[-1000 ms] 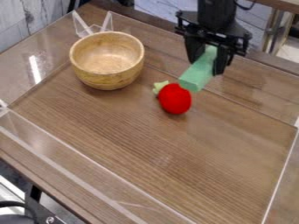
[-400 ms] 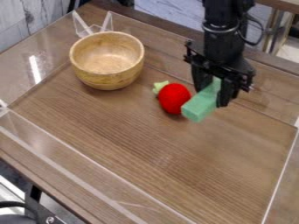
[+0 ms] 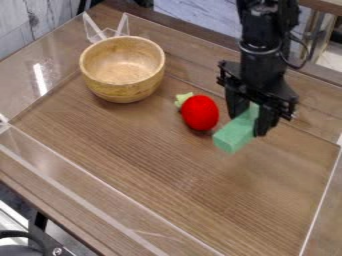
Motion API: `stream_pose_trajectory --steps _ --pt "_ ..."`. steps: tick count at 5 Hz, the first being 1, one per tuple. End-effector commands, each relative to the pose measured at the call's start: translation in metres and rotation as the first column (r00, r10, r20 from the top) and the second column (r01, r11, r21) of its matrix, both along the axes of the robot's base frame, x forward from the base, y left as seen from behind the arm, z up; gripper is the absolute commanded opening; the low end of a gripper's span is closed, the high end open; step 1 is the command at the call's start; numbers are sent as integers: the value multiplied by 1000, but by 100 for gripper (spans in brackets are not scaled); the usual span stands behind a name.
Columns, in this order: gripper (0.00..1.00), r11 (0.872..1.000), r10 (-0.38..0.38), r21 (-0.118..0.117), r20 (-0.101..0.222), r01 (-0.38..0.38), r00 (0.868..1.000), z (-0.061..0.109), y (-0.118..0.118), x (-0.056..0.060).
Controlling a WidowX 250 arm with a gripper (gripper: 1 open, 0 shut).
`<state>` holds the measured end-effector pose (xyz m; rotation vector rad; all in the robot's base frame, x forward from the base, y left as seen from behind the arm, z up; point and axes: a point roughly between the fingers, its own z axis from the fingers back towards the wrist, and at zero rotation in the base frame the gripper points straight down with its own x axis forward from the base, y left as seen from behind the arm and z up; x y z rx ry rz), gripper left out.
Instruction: Remove the green stick from the brown bowl and put it on the table
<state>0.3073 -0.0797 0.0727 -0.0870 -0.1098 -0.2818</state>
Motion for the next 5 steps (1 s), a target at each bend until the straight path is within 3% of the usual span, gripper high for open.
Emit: stream_pose_trajectory --steps 1,3,4,5 --pt "0 1000 18 -13 33 -17 999 16 -6 0" --pt "0 999 -29 -20 18 29 999 9 -18 1" --pt "100 1000 -12 -21 13 13 1000 7 -27 7" --pt "100 998 64 -18 18 -63 998 21 -27 16"
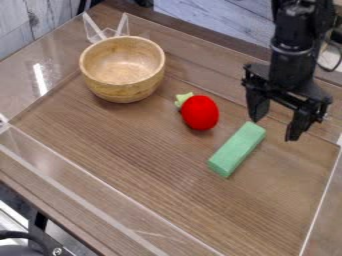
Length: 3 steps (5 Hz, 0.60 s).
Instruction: Remove the green stick from the brown bowl and put it on the table
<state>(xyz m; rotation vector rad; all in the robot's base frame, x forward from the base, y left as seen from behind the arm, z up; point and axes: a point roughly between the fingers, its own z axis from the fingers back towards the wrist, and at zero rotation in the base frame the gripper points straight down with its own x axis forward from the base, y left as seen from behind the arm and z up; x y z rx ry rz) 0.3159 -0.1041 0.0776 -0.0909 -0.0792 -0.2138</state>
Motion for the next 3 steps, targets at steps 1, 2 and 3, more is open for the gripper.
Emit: stream_pose_trajectory --steps 1,2,3 --pt "100 997 80 -8 73 -80 994 36 4 11" --pt "100 988 153 -9 93 -152 984 55 10 15" --pt "100 973 231 -22 140 -230 963 71 25 9"
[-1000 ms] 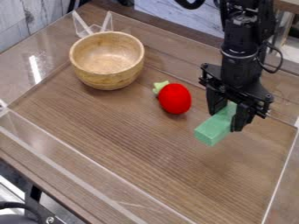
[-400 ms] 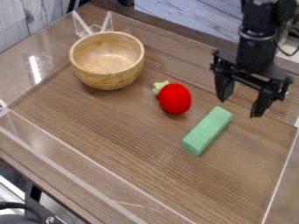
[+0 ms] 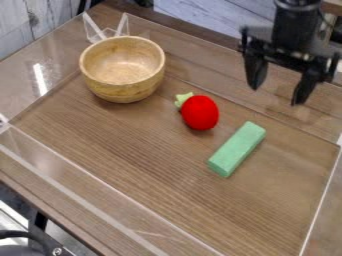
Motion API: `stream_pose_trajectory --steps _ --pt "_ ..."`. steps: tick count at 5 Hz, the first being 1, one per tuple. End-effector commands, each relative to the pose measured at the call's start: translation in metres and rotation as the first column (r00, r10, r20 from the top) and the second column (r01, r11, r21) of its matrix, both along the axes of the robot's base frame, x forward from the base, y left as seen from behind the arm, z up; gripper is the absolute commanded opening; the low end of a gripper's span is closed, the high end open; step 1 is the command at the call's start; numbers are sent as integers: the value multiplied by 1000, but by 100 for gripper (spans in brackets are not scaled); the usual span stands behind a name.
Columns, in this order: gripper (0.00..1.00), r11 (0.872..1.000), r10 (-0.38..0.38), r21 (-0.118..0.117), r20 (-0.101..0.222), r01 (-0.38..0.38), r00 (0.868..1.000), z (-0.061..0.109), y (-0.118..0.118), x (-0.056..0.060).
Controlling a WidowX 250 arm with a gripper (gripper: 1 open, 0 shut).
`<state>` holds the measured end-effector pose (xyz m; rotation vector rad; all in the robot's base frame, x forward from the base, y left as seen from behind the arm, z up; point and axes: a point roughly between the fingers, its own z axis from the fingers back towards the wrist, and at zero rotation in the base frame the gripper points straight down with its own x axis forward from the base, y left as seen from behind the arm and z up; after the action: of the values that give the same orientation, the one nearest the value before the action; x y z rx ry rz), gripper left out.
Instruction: Remove the green stick from the brown bowl and put it on the table
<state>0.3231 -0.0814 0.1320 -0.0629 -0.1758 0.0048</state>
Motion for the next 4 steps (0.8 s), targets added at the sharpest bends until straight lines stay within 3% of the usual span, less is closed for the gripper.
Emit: stream_pose_trajectory --steps 1,3,4 --pt "100 997 83 -8 85 -83 993 23 14 -6" --pt "100 980 198 -2 146 -199 969 37 66 -6" --pt "100 992 126 -1 147 -127 981 26 63 -14"
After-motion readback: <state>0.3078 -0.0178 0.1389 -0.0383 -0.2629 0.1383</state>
